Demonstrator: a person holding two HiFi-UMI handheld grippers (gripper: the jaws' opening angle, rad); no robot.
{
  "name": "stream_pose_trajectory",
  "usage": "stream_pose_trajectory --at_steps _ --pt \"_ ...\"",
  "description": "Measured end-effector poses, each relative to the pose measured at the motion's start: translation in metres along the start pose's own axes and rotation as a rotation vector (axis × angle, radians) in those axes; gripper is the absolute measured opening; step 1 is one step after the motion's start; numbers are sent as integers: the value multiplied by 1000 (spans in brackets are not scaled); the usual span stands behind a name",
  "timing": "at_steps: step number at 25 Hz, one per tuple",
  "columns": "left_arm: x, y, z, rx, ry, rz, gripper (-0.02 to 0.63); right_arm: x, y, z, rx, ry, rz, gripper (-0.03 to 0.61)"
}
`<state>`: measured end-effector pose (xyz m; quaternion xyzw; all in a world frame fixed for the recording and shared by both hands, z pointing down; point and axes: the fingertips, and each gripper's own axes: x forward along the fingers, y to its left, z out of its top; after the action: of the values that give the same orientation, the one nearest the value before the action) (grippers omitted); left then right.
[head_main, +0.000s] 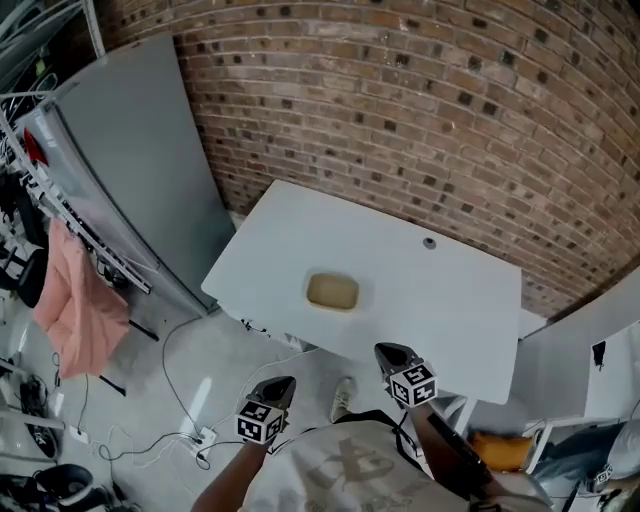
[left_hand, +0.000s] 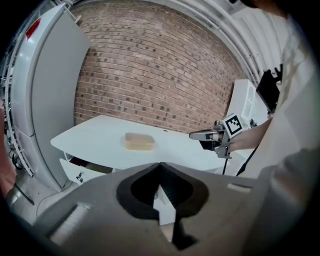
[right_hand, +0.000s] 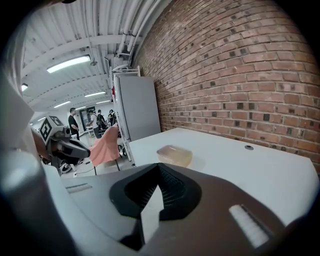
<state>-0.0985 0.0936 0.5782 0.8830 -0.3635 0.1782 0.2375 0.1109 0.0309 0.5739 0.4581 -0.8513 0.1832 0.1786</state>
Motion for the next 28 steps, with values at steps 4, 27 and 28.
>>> stream_pose_trajectory --at_steps 4,27,28 --pt "35 12 24 -3 17 -5 5 23 -34 18 7 -7 -14 8" --pt "146 71 79 -115 149 80 5 95 -109 14 13 81 8 8" --pt "149 74 83 -121 146 72 5 98 -111 15 39 86 7 8"
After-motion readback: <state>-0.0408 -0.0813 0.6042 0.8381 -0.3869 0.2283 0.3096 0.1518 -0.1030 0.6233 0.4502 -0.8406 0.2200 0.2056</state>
